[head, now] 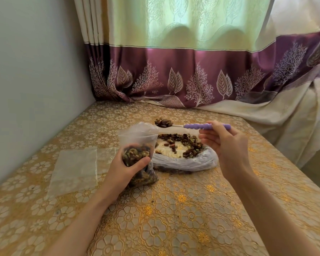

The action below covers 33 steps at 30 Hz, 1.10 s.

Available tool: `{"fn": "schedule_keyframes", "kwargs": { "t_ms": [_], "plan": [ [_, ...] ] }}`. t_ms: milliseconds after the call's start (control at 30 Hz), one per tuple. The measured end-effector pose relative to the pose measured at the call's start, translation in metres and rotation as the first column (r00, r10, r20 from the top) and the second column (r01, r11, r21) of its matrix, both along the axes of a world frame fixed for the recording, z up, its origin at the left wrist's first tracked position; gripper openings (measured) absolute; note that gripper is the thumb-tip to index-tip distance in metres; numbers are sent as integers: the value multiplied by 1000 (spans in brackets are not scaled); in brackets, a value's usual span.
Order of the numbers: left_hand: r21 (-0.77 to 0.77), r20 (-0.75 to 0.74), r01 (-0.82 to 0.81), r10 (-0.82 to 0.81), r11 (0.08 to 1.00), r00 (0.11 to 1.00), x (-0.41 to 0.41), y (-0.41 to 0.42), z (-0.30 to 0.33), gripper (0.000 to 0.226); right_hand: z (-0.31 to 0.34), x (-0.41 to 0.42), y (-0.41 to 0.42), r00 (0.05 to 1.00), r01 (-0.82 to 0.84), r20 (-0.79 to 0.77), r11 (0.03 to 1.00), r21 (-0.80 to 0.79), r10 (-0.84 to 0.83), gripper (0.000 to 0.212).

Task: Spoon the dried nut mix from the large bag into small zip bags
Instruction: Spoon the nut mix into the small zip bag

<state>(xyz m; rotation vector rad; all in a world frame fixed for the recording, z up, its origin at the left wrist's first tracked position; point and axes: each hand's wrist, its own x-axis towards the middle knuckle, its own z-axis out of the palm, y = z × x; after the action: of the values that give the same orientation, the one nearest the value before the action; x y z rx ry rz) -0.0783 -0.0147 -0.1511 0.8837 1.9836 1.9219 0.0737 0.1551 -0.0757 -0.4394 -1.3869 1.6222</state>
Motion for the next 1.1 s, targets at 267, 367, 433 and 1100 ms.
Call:
{"fn": "schedule_keyframes", "kwargs": {
  "t_ms": [267,367,433,1100],
  "plan": [
    [10,18,22,-22,1000,1000,0,-1,1,52,17,0,-26,982,-185,7,964,188,188,20],
    [19,14,45,-45,999,999,-1,-2,1,44,16,-1,-26,979,-204,57,942,266,196,15],
    [24,25,52,-52,998,998,-1,-2,1,45,15,0,-24,975,-220,91,922,318,201,16],
    [52,-55,114,-111,992,992,10,0,11,63,-28,6,26,993,-4,113,993,-119,18,16]
  ]
}}
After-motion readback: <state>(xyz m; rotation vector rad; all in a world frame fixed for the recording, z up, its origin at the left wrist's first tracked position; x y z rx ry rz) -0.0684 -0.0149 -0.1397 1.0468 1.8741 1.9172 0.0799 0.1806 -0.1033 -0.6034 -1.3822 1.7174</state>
